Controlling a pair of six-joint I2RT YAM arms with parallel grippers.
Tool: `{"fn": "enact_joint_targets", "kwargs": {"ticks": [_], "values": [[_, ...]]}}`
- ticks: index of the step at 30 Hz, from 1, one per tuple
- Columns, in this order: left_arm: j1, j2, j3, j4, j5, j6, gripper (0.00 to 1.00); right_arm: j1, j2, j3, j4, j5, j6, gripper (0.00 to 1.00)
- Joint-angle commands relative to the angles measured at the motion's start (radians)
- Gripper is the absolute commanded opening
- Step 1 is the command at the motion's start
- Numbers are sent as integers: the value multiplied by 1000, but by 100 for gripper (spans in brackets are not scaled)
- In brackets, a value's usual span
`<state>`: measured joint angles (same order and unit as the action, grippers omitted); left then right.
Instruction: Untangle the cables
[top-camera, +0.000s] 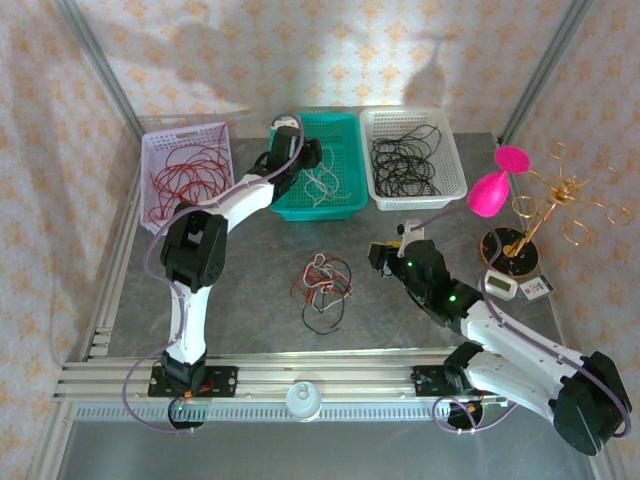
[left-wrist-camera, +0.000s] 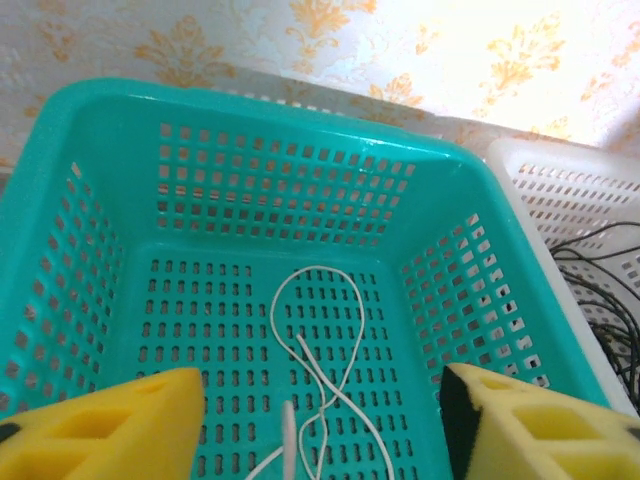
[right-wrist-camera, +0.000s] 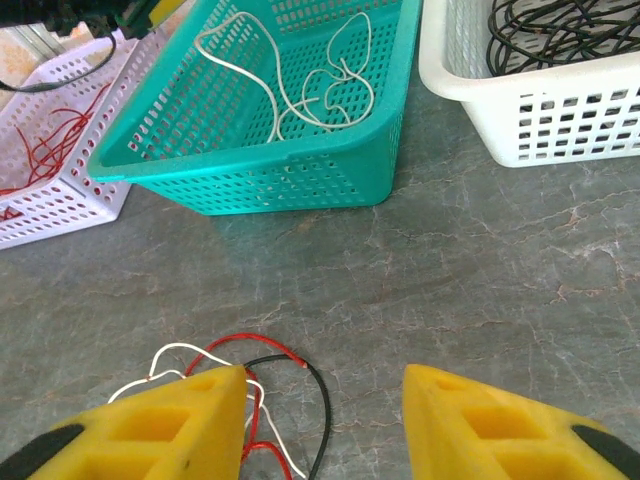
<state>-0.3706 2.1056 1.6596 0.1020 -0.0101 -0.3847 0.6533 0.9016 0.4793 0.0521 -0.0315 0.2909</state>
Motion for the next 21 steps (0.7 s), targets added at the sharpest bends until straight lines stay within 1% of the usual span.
{"fn": "enact_joint_targets", "kwargs": {"ticks": [1,3,4,6,10,14,17,19,21], "values": [[9,-123,4,0,-23,9,66,-1,20,28,6,-27,-5,49],[9,-179,-31,8,18,13,64,-1,38,44,2,-20,-11,52],[9,-218,-48,-5,53,22,63,-1,46,51,2,-18,-14,53],[8,-297,-108,-44,87,30,62,-1,58,64,0,-17,-18,55],[-2,-518,-393,-12,129,25,62,-1,90,93,-13,-17,-22,59],[-35,-755,-672,-53,138,22,63,-2,160,152,-49,-67,-39,61],[-78,-912,-846,-103,157,6,63,-2,235,220,-137,-108,-41,61],[-95,-1003,-942,-127,187,-26,63,-1,275,259,-204,-137,-35,60],[-112,-1090,-1014,-156,188,-67,63,-1,320,289,-262,-163,-22,59]]}}
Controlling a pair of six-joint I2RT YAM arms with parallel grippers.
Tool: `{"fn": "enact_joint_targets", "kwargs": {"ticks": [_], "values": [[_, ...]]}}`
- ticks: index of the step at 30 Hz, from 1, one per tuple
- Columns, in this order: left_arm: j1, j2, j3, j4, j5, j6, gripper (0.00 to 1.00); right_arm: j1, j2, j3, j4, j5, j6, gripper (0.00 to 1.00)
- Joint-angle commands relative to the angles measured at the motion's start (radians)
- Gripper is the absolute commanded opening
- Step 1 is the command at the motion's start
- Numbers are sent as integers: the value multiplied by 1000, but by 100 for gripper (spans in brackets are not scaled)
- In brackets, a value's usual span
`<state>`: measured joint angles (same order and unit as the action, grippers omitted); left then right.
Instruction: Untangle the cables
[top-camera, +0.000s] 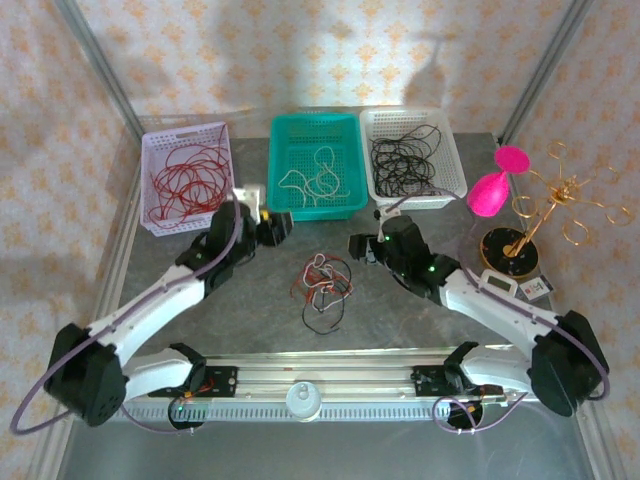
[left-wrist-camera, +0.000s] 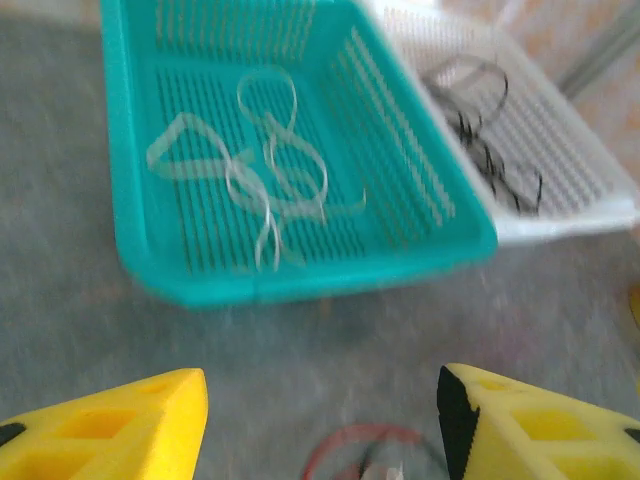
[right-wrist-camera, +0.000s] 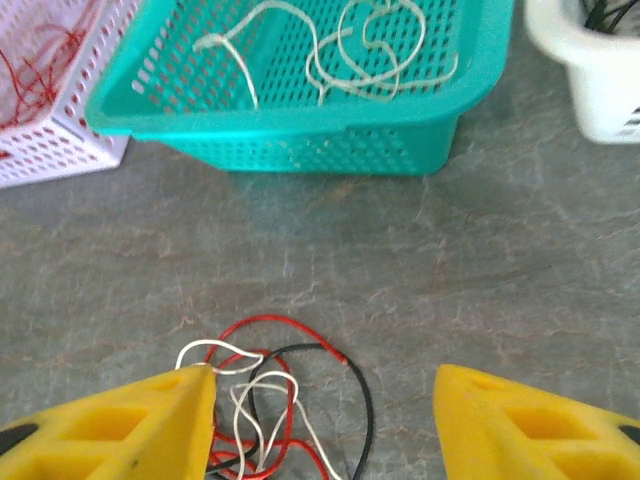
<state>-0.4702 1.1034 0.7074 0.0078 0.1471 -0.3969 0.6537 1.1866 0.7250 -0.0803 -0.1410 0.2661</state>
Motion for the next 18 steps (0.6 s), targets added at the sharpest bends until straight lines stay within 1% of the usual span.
{"fn": "enact_joint_targets", "kwargs": {"ticks": [1,5,8,10,13,16,18], "values": [[-20,-133,-95,-71,37,-76,63,1,46,53,-158,-56,17,58],[-33,-252,-191,-100,75,-125,63,15,41,49,-236,-83,62,57],[-34,-289,-240,-108,91,-139,63,31,62,54,-288,-98,76,56],[-35,-295,-269,-94,100,-144,62,44,82,56,-311,-100,85,52],[-35,-283,-289,-73,127,-145,59,55,112,40,-308,-152,101,45],[-35,-272,-301,-52,141,-144,57,79,134,22,-277,-195,111,43],[-35,-264,-299,-47,154,-140,56,87,139,18,-278,-191,121,43]]}}
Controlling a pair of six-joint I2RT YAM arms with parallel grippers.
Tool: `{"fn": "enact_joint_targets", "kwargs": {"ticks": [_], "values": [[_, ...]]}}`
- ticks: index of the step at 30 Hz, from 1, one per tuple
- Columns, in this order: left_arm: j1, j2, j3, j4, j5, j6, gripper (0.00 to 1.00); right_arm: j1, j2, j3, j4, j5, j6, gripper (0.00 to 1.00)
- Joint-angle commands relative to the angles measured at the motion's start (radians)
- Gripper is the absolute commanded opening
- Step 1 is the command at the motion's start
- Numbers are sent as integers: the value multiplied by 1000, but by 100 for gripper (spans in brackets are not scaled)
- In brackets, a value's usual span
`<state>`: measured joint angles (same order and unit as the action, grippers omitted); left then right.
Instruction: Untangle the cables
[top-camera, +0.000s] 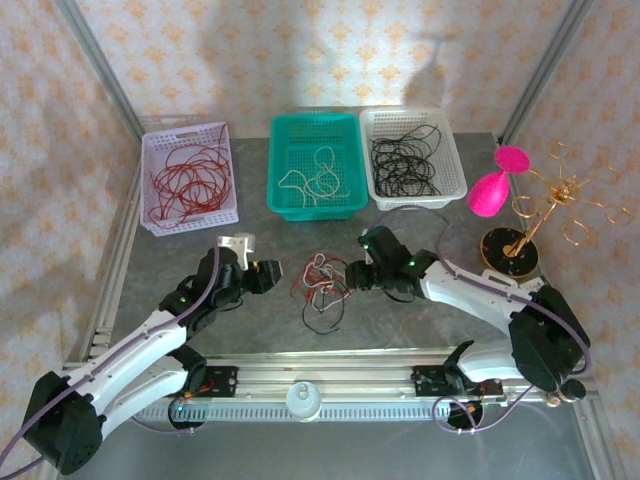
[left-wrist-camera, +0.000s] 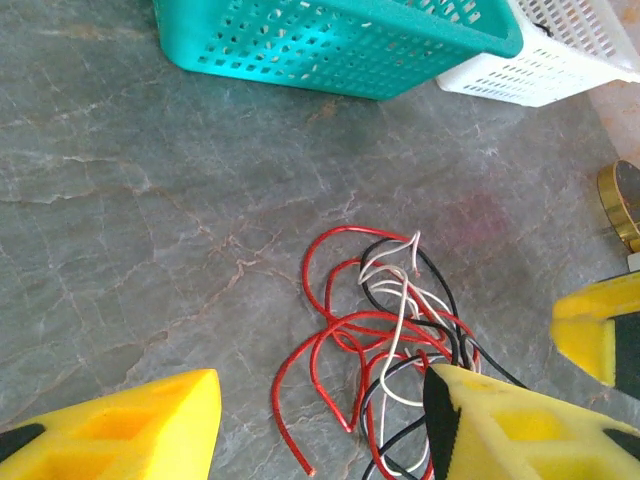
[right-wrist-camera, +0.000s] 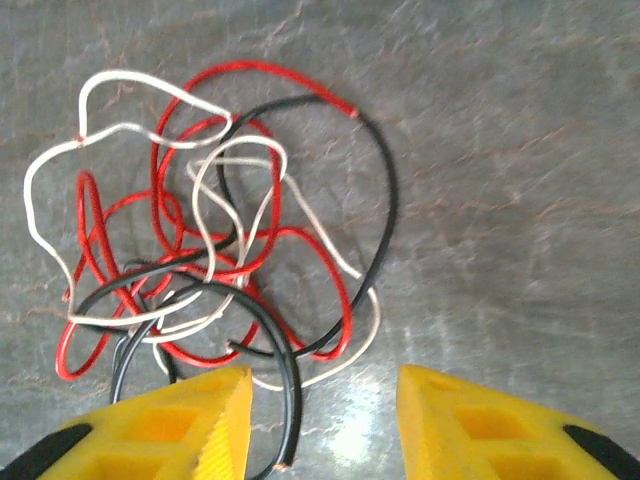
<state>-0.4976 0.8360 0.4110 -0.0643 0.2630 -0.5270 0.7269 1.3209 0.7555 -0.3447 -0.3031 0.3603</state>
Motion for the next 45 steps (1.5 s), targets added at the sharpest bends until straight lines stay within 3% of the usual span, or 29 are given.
{"fn": "enact_joint_targets", "kwargs": {"ticks": [1,6,9,13,21,30,45], "values": [[-8,7,1,26,61,-2,56,15,2,-14,-11,-20,33,43],[-38,21,1,64,154,57,56,16,-8,11,30,-4,42,43],[-51,79,30,58,146,68,55,16,15,21,33,-6,37,43],[-105,178,75,55,116,107,44,17,28,16,33,-14,39,42],[-139,318,124,151,90,123,43,17,12,-3,55,-18,44,42],[-140,460,223,73,21,159,39,17,-33,-42,70,-1,56,42],[-160,573,293,66,24,196,40,17,-34,-61,99,-6,62,42]]}}
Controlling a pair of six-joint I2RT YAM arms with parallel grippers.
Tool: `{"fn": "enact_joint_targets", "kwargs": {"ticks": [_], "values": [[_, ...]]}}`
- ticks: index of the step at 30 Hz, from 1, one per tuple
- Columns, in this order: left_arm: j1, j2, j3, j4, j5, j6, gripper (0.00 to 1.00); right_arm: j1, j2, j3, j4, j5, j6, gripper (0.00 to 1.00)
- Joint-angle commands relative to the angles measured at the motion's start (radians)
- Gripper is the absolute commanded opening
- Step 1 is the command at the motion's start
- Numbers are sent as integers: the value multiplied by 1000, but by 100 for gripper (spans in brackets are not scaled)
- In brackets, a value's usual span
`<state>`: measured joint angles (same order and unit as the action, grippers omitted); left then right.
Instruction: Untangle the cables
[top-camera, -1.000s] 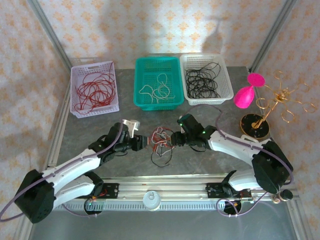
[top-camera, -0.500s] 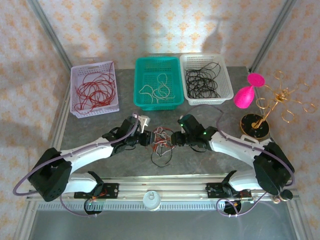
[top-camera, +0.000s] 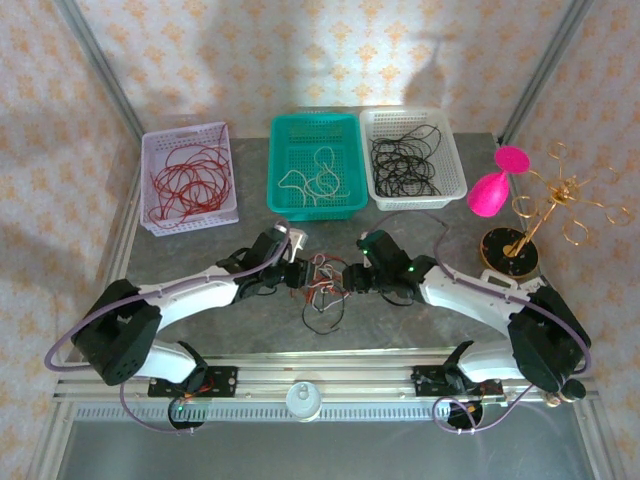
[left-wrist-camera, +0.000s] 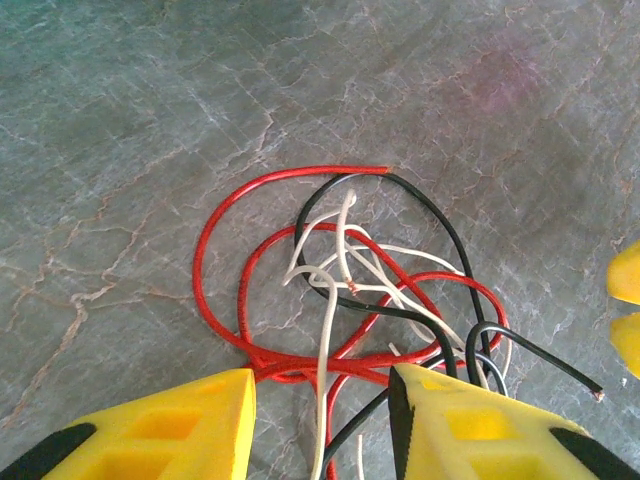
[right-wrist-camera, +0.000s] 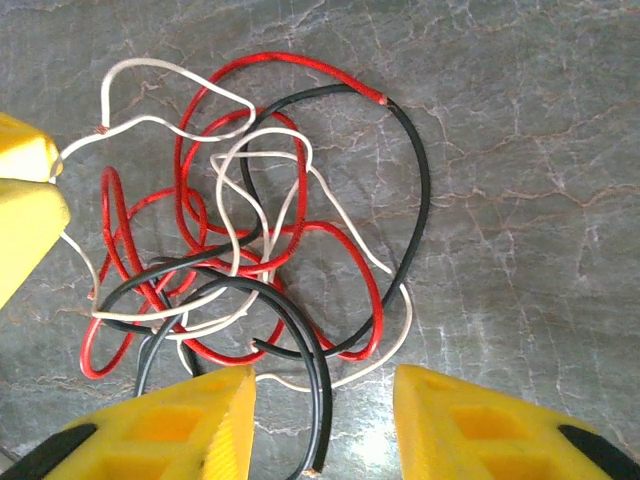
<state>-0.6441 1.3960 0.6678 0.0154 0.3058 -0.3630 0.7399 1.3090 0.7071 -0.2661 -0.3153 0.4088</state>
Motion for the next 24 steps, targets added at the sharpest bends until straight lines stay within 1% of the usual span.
{"fn": "enact_joint_targets", "kwargs": {"ticks": [1,3,4,9,11,13,15,19,22,24], "values": [[-15,20,39,-14,-21,35,39,4,-18,-11,20,4,10,42],[-19,30,39,-9,-38,33,34,4,-17,-7,15,2,9,42],[-23,37,37,-4,-44,35,33,4,-21,-10,13,5,10,41],[-34,72,52,-8,-69,41,31,4,-57,-23,10,17,17,42],[-41,82,61,-15,-80,42,27,4,-77,-28,8,26,22,42],[-48,77,76,-33,-103,46,17,5,-94,-35,11,40,25,42],[-57,51,81,-48,-123,49,11,4,-98,-34,16,45,24,42],[-70,-38,88,-83,-131,49,11,4,-121,-30,37,42,13,42],[-76,-99,98,-124,-133,51,9,4,-170,-45,116,28,2,42],[-78,-147,103,-139,-130,53,5,4,-201,-56,208,21,-12,42]]}}
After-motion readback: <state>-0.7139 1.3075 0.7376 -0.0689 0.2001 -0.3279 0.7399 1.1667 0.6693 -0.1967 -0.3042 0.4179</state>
